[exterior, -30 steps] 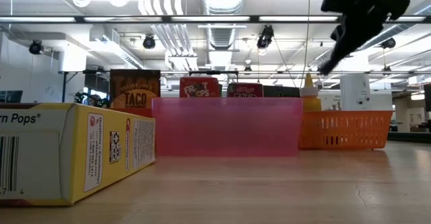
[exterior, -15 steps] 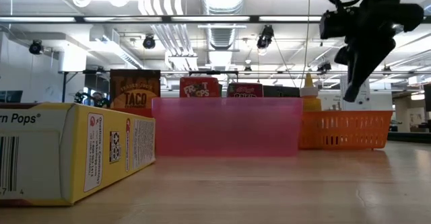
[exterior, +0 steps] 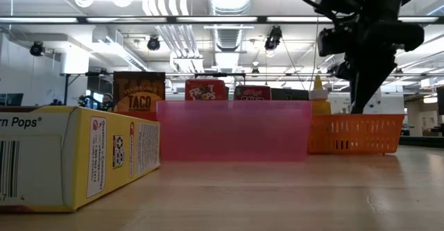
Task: Pick & Place Kitchen Items
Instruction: Put the small red food coloring bottle into the orange bin
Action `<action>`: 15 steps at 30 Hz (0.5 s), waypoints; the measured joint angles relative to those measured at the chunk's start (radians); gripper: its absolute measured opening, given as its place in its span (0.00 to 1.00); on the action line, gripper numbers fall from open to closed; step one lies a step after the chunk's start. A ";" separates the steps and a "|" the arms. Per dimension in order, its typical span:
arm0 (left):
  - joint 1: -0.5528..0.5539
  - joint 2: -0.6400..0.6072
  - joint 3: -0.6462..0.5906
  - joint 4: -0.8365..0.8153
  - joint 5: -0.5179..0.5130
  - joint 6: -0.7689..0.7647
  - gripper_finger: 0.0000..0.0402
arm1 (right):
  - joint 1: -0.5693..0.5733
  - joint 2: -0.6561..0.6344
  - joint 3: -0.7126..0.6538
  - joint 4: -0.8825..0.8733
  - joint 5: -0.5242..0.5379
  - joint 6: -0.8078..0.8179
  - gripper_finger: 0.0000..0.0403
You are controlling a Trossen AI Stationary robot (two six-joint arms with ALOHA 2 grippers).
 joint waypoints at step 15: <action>0.000 0.000 0.000 -0.013 0.000 0.000 0.51 | 0.006 0.141 0.000 0.127 -0.032 0.011 0.15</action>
